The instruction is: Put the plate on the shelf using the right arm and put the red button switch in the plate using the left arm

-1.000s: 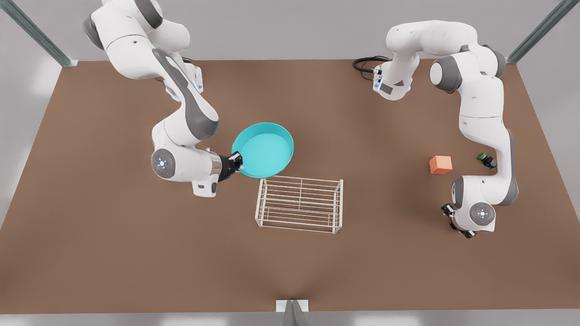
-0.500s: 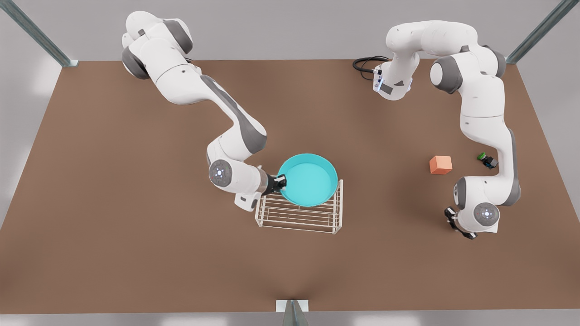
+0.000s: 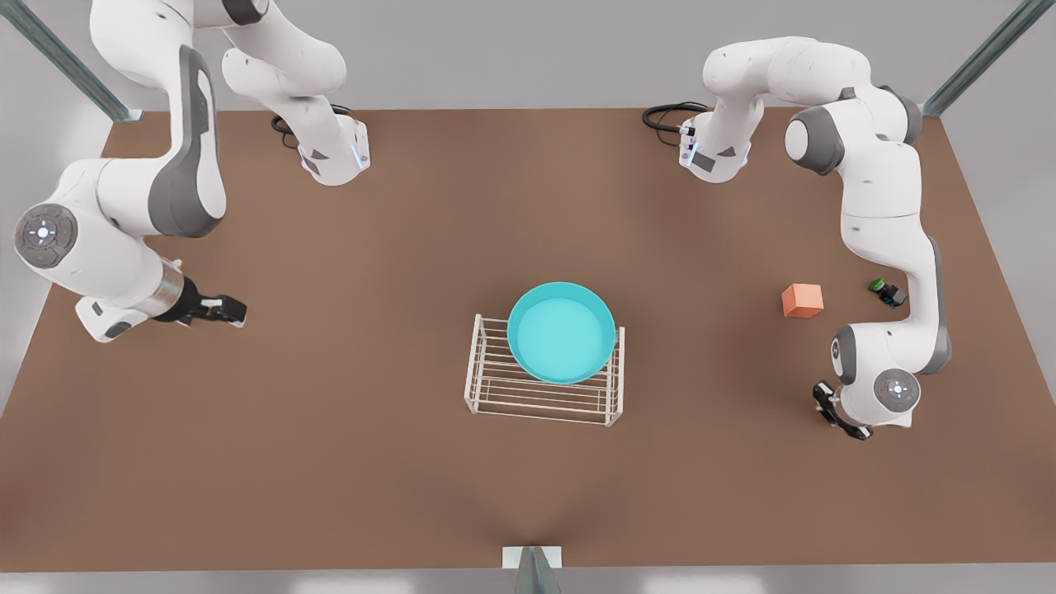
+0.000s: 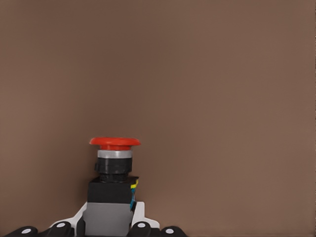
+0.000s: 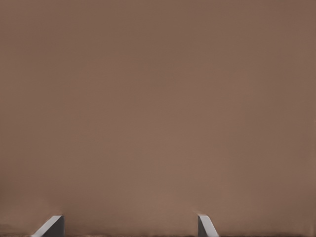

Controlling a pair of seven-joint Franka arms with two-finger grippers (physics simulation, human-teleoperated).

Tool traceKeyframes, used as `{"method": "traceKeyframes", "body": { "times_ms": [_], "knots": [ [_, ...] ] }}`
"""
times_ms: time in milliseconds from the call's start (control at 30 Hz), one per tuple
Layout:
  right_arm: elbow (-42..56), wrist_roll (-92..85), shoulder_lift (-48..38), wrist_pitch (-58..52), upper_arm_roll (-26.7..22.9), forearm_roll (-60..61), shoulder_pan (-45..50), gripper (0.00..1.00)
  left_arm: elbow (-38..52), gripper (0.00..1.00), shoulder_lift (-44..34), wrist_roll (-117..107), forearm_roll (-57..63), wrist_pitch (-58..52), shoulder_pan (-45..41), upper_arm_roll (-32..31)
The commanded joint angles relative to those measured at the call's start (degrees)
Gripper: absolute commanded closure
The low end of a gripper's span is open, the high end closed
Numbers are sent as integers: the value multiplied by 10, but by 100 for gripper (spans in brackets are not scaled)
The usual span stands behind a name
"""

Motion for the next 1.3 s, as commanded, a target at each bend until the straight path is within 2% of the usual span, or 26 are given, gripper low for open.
{"method": "traceKeyframes", "body": {
  "times_ms": [0,133,233,333,400,533,567,700,800,933,1067,1100,1133,1267],
  "knots": [
    [1,-225,2,-53,-1,-19,8,0,0,63,-1,39,-1,7,0,0],
    [1,-224,2,-53,-1,-16,8,0,8,63,-10,51,-4,-7,0,-1],
    [1,-224,2,-53,-1,-15,8,0,36,63,-24,50,-6,-65,-6,-21],
    [1,-224,2,-53,-1,-14,8,0,60,63,-47,40,-6,-112,-7,-105],
    [5,-223,2,-55,-1,-13,8,0,121,63,-51,31,-6,-184,-8,-160],
    [6,-216,3,-55,-1,-13,7,0,123,63,-100,-58,-5,-217,-38,-257],
    [6,-216,2,-60,-2,-13,7,0,123,63,-103,-83,-5,-217,-39,-292],
    [5,-217,3,-63,-2,-13,7,0,124,63,-103,-145,-5,-195,-88,-364],
    [4,-217,3,-63,-2,-13,7,0,123,63,-100,-186,-6,-158,-113,-389],
    [4,-215,4,-63,-2,-13,7,0,113,63,-90,-191,-3,-138,-158,-390],
    [4,-215,9,-63,-3,-12,6,0,31,63,-89,-190,52,-146,-174,-388],
    [4,-215,9,-63,-3,-12,6,0,29,57,-89,-189,53,-147,-174,-388],
    [4,-216,9,-63,-4,-12,6,0,30,0,-90,-186,65,-156,-173,-386],
    [4,-219,9,-63,-7,-12,6,0,41,0,-108,-157,66,-200,-171,-391]
  ]
}}
